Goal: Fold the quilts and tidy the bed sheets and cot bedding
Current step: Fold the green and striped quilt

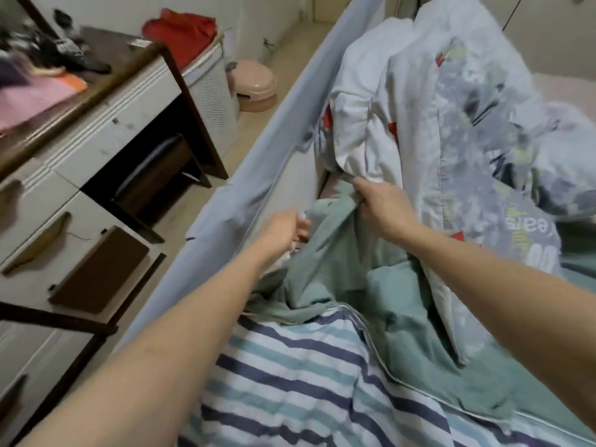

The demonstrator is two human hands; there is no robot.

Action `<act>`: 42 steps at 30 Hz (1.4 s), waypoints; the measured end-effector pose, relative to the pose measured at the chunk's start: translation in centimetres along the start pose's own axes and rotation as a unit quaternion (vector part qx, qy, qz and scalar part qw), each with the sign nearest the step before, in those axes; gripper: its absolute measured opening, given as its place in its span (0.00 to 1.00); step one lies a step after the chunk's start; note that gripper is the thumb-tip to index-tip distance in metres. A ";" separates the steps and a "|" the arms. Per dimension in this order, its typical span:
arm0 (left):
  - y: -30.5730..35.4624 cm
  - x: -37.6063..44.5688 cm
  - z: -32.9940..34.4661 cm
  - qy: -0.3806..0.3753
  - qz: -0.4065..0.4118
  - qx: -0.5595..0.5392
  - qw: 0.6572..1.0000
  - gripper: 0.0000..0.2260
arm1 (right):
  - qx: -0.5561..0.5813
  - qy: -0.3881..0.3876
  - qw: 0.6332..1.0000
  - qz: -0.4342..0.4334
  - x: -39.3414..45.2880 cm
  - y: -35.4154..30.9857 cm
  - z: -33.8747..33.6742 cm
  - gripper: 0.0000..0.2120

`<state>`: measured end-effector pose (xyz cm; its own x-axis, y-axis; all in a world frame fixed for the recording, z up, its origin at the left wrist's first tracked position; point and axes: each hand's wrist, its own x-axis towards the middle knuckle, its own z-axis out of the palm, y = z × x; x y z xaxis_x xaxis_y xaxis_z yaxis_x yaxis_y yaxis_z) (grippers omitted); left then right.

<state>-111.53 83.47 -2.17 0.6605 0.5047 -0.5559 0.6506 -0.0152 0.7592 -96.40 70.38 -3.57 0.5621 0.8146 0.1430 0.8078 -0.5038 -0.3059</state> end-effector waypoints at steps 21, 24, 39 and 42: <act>2.3 2.1 7.1 -0.052 -0.132 -0.150 0.978 0.21 | 0.296 0.027 0.952 0.075 -12.4 -3.9 -3.5 0.10; 1.1 2.4 8.2 -0.099 -0.195 -0.170 0.961 0.15 | 0.334 0.027 0.939 0.083 -13.7 -4.7 -2.0 0.09; 6.4 -2.3 2.9 -0.015 0.303 0.173 0.937 0.05 | 0.152 0.079 0.974 0.147 -7.2 1.2 -8.8 0.32; 8.9 -6.0 1.6 -0.069 0.427 0.349 0.831 0.11 | -0.002 -0.123 0.992 0.031 -3.8 2.9 -10.4 0.50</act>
<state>-109.05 78.93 7.38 0.9986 -0.0507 0.0158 -0.0512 -0.8389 0.5418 -94.35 62.77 4.76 0.5513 0.8269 -0.1113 0.7737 -0.5565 -0.3029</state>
